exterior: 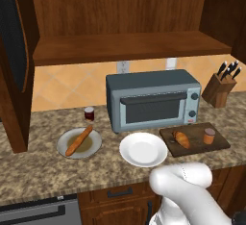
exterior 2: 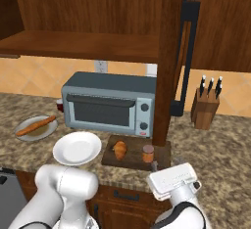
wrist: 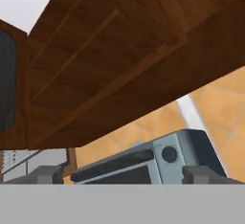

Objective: From the different types of pastries on the counter, select a croissant and place it on the cutting board. Then retrieve a jar of jam from the cabinet and place it alongside the croissant on the cutting board.

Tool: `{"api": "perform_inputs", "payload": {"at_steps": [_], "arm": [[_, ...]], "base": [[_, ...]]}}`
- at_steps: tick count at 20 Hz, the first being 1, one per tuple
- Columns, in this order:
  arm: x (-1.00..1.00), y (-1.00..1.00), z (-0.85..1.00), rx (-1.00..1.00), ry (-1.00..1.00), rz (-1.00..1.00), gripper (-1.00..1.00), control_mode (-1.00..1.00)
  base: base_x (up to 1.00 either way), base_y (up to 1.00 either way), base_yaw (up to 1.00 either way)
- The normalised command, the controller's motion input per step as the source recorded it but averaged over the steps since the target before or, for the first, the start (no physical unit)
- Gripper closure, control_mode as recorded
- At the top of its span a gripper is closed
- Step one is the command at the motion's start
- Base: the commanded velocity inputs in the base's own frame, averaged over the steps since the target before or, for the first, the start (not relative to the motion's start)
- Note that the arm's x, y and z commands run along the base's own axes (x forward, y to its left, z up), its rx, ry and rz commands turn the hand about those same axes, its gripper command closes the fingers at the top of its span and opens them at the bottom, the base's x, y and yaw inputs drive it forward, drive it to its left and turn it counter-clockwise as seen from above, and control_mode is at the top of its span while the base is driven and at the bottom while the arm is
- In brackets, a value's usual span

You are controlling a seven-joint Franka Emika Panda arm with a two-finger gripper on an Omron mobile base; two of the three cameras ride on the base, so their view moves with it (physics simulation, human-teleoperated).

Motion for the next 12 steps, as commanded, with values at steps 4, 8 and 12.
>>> {"api": "perform_inputs", "payload": {"at_steps": [4, 8, 12], "arm": [[-1.00, -1.00, 0.76, 0.00, 0.01, 0.00, -1.00, -1.00], [-1.00, -1.00, 0.44, 0.00, 0.00, 0.00, -1.00, -1.00], [-1.00, -1.00, 0.15, 0.00, 0.00, 0.00, -1.00, -1.00]], "base": [[0.00, 0.00, 0.00], [0.00, 0.00, 0.00], [0.00, 0.00, 0.00]]}}
